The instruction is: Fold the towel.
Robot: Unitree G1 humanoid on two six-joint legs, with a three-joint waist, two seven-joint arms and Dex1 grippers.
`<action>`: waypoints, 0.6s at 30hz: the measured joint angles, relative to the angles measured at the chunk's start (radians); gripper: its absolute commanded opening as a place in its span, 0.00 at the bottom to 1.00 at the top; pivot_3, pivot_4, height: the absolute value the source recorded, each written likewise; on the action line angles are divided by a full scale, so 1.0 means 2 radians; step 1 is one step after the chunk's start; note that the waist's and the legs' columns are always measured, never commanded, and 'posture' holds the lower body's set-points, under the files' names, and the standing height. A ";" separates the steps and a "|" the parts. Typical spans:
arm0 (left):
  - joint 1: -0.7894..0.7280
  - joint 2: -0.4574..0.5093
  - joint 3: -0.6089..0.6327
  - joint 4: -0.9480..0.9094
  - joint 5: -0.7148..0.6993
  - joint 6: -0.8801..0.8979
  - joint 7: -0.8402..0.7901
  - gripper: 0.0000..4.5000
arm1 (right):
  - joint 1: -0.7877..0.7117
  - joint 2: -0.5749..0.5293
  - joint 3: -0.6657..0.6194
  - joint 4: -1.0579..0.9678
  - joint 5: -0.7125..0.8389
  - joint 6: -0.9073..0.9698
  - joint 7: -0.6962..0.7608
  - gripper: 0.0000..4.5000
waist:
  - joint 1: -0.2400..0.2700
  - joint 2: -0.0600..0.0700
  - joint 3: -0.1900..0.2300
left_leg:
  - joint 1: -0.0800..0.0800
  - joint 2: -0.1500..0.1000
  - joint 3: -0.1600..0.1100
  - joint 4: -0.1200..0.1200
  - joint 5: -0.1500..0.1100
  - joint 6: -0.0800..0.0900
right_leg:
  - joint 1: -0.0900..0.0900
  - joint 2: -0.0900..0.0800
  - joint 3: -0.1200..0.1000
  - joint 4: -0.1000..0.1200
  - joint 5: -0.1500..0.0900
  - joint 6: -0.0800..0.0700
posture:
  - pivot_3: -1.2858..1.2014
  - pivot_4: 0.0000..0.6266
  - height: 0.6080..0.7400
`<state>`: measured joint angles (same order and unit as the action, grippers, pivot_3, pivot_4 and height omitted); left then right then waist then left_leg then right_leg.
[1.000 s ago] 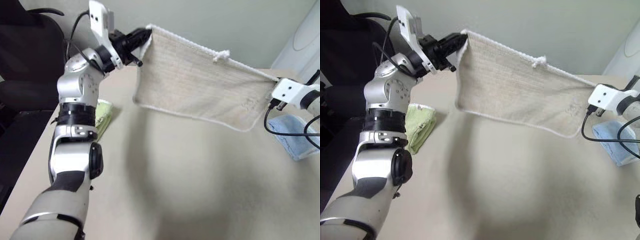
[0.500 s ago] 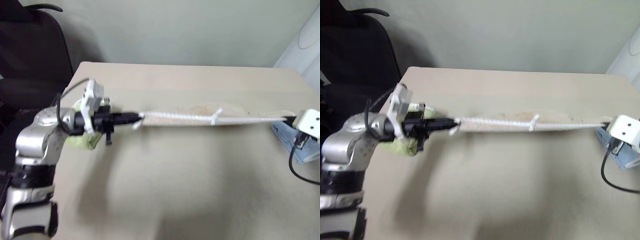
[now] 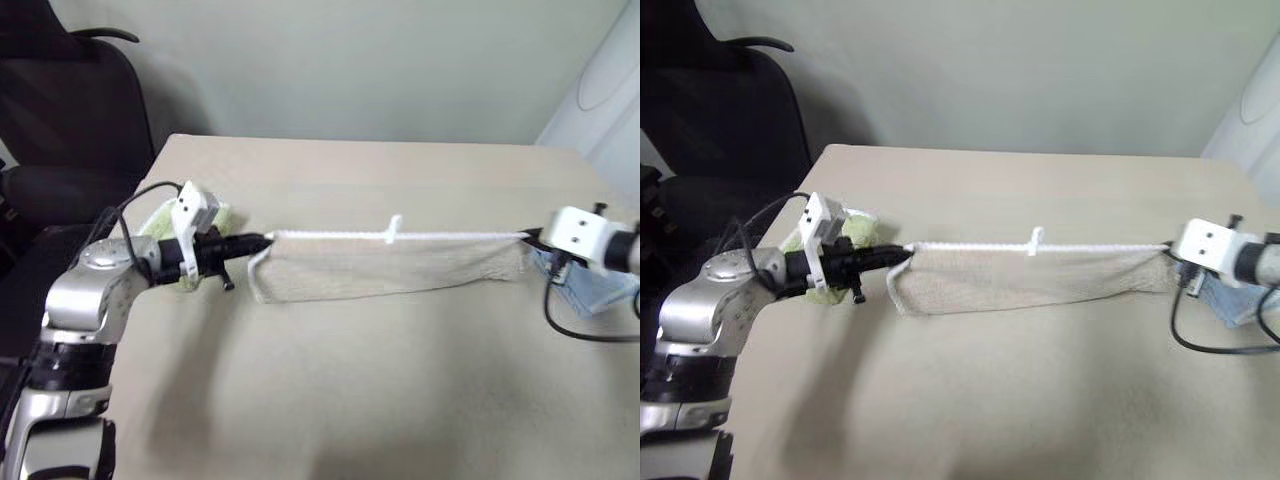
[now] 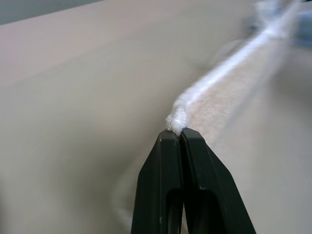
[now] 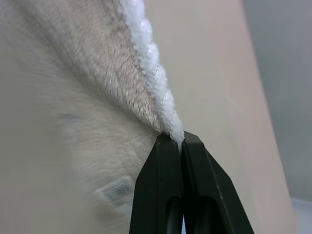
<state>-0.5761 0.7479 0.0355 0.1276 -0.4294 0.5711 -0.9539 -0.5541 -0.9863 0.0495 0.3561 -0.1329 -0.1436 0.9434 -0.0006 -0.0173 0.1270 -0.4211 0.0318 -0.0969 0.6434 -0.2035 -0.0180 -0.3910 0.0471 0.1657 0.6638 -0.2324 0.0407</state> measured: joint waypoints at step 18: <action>-0.001 -0.020 -0.058 0.096 0.119 -0.108 0.000 0.99 | -0.020 -0.008 0.043 0.151 -0.136 -0.135 -0.205 0.75 | 0.000 0.001 0.000 | -0.014 0.001 0.000 0.001 0.001 0.001 | -0.013 -0.001 -0.001 0.000 0.001 0.002 | 0.52 0.24 0.96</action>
<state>-0.5777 0.7079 -0.0799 0.3206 -0.1914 0.3550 -0.9537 -0.5947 -1.0020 0.1359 0.6576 -0.4054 -0.4140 0.5332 -0.0003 -0.0159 0.1266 -0.4481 0.0335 -0.0976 0.6462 -0.2011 -0.0167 -0.4170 0.0461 0.1633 0.6639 -0.2309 0.0444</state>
